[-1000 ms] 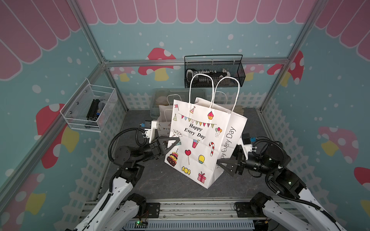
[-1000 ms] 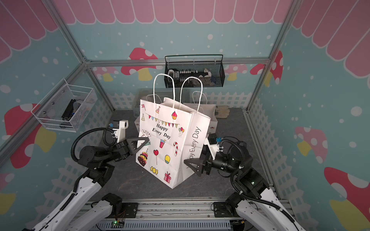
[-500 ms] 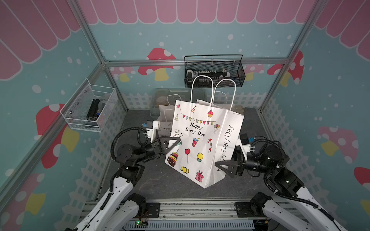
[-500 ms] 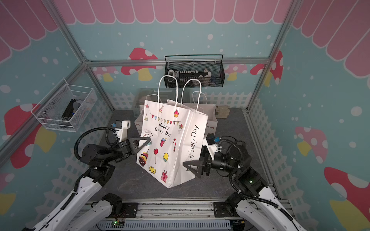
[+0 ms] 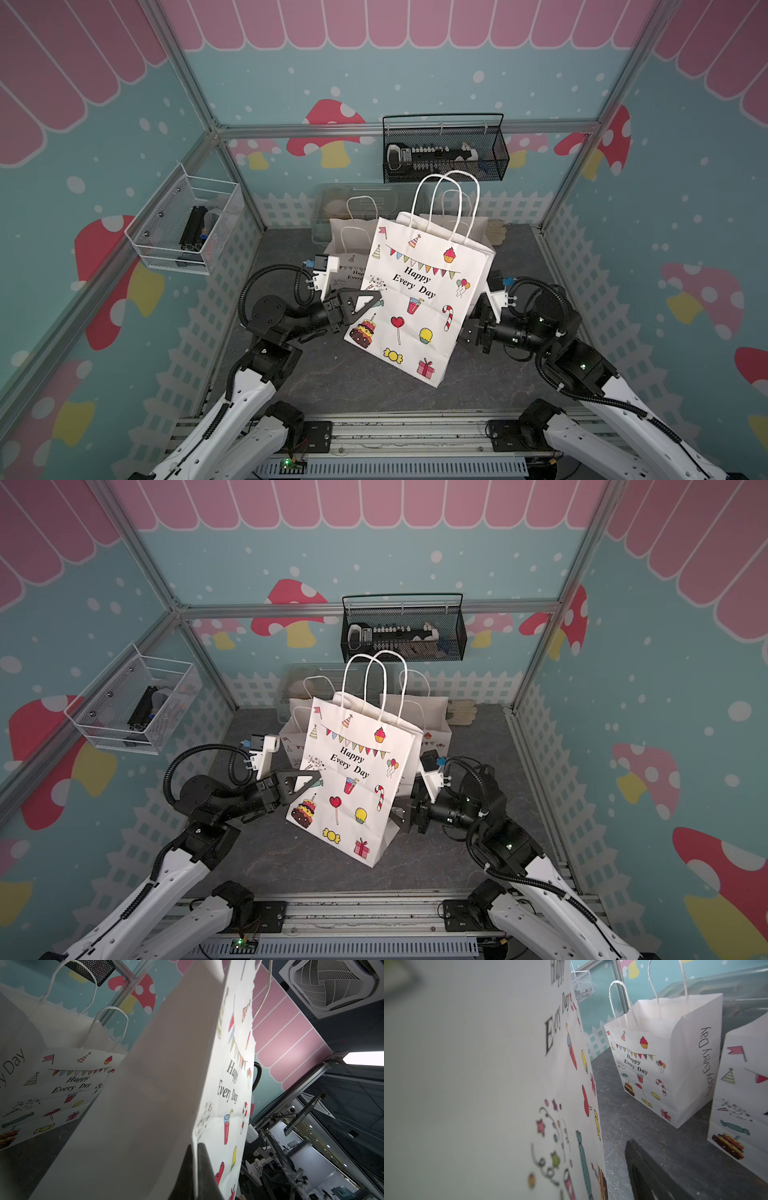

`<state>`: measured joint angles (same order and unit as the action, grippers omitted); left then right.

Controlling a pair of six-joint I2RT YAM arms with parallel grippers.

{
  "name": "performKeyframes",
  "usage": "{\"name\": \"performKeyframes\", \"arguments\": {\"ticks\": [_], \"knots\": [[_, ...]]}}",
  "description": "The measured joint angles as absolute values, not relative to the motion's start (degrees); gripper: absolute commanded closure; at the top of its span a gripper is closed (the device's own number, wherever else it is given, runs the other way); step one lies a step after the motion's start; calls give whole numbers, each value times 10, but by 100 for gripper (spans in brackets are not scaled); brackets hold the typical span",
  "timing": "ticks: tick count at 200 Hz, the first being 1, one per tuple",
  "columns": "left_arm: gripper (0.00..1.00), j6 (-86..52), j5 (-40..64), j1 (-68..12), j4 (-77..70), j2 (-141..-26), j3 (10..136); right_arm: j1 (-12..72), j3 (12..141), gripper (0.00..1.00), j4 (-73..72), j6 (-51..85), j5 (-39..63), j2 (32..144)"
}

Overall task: Put away the paper bag
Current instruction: Press the paper bag.

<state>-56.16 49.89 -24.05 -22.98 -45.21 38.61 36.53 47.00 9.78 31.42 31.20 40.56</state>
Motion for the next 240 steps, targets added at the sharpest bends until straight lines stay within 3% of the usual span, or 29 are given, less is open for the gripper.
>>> {"name": "performKeyframes", "arguments": {"ticks": [27, 44, 73, 90, 106, 155, 176, 190, 240], "knots": [[96, -562, 495, -260, -241, -455, 386, 368, 471, 56, 104, 319, 281, 405], [96, -561, 492, -270, -244, -459, 386, 369, 472, 66, 109, 318, 265, 403], [95, -561, 486, -277, -245, -463, 386, 369, 471, 78, 111, 325, 237, 391], [95, -561, 486, -279, -247, -463, 386, 369, 471, 78, 112, 328, 225, 382], [95, -561, 486, -279, -247, -463, 386, 369, 471, 71, 112, 330, 220, 377], [96, -546, 486, -276, -235, -461, 386, 369, 491, 22, 131, 319, 240, 377], [96, -546, 488, -263, -235, -460, 386, 369, 521, 7, 143, 314, 267, 371], [96, -546, 489, -255, -234, -460, 386, 369, 541, 1, 150, 310, 281, 362], [96, -533, 491, -251, -218, -462, 386, 369, 586, 1, 139, 310, 323, 357]]}}
